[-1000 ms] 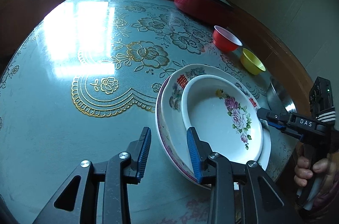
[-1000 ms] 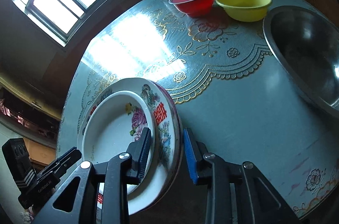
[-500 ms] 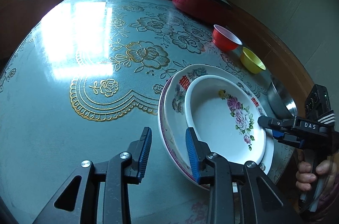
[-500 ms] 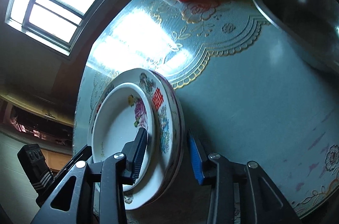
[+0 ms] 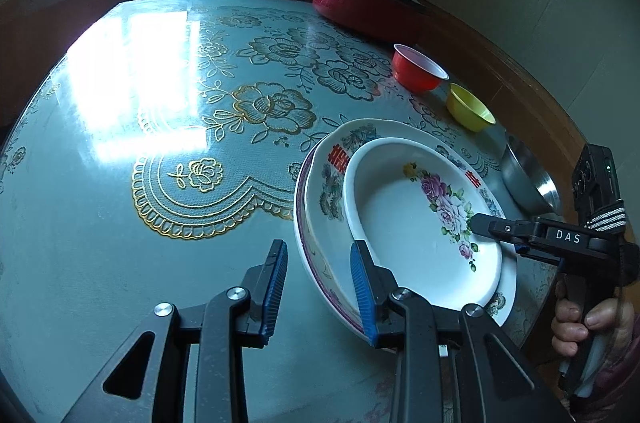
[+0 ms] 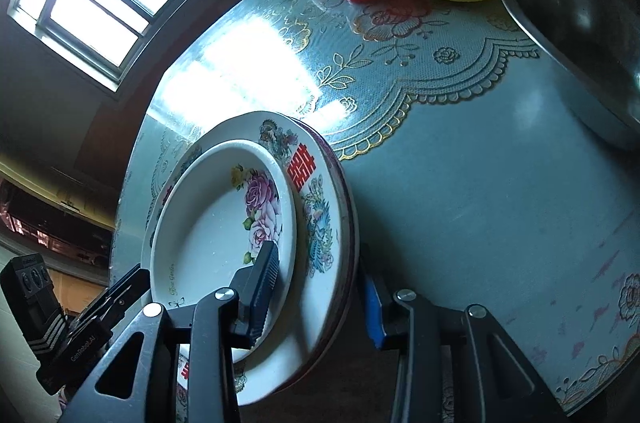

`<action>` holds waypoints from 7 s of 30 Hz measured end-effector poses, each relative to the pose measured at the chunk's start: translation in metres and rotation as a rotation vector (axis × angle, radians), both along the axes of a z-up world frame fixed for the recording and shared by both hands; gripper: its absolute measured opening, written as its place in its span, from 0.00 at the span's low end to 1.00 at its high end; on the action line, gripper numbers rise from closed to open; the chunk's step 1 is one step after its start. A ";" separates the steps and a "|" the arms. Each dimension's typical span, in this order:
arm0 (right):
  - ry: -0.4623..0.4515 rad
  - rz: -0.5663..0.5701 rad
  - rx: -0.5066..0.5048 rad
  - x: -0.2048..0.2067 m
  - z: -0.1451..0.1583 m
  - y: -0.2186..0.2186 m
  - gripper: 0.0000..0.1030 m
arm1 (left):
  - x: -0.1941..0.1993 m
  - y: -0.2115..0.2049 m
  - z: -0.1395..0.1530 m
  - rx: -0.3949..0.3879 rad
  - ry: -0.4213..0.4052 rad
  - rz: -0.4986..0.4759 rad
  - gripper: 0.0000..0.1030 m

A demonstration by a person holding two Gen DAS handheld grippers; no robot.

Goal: Organize plates and bowls

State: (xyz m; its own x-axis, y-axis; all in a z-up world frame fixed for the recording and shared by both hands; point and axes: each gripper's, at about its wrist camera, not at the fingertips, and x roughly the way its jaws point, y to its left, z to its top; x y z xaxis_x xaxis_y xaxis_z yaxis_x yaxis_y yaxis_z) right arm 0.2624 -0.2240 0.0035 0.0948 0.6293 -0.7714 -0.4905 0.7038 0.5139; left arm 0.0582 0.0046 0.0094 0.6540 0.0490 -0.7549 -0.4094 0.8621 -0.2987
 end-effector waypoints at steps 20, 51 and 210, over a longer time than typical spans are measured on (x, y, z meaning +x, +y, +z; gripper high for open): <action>-0.245 -0.039 -0.169 -0.026 0.029 0.011 0.41 | -0.017 0.007 0.009 0.085 -0.026 -0.004 0.32; -0.405 -0.159 -0.038 0.060 0.100 -0.114 0.40 | 0.099 -0.099 0.054 0.127 -0.072 -0.105 0.33; -0.154 0.131 0.184 0.248 0.072 -0.130 0.10 | 0.274 -0.153 0.069 -0.106 -0.071 0.023 0.13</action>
State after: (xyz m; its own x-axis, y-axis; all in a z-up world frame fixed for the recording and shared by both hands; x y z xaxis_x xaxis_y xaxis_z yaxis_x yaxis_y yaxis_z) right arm 0.5101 -0.3544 0.0756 0.1106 0.7720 -0.6260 -0.6532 0.5311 0.5396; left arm 0.3324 -0.1485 0.0784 0.7056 -0.0131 -0.7085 -0.4029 0.8151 -0.4163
